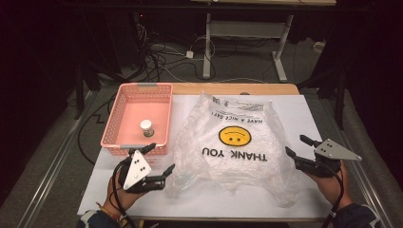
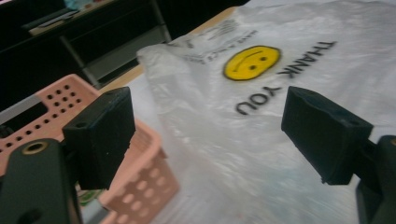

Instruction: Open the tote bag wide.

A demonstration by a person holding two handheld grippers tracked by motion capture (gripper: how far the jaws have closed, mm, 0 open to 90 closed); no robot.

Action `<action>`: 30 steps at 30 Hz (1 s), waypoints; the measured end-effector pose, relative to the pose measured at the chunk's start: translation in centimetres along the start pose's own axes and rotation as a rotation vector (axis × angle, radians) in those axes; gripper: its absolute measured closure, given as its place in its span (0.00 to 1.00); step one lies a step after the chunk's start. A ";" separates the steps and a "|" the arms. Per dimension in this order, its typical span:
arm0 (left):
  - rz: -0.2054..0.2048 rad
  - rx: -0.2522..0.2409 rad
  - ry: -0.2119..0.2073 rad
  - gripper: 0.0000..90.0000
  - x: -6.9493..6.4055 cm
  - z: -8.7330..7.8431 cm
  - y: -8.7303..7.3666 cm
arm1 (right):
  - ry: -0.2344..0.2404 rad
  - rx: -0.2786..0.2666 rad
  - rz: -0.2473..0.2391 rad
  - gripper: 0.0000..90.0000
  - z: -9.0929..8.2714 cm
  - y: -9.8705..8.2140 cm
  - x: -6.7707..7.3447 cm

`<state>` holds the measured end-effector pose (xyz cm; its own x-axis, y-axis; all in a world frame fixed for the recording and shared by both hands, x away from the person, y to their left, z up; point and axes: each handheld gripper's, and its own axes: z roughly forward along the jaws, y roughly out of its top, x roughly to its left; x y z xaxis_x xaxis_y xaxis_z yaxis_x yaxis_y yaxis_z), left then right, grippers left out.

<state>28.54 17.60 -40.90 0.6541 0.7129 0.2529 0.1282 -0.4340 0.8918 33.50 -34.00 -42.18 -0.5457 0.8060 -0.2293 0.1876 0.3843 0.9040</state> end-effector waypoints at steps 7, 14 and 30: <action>-0.022 0.058 0.023 0.19 1.5 2.2 -0.3 | 0.028 -0.022 -0.054 0.34 0.0 0.3 1.2; -0.031 0.089 0.037 0.19 1.7 2.5 -0.7 | 0.040 -0.036 -0.083 0.32 0.3 0.8 1.9; -0.002 0.146 0.021 0.19 0.7 2.9 -1.7 | -0.041 0.003 -0.034 0.39 3.7 2.6 -3.1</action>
<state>30.97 17.25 -43.35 0.6382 0.7246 0.2600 0.2376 -0.5067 0.8287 38.66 -33.84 -40.46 -0.5179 0.8102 -0.2747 0.1720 0.4132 0.8943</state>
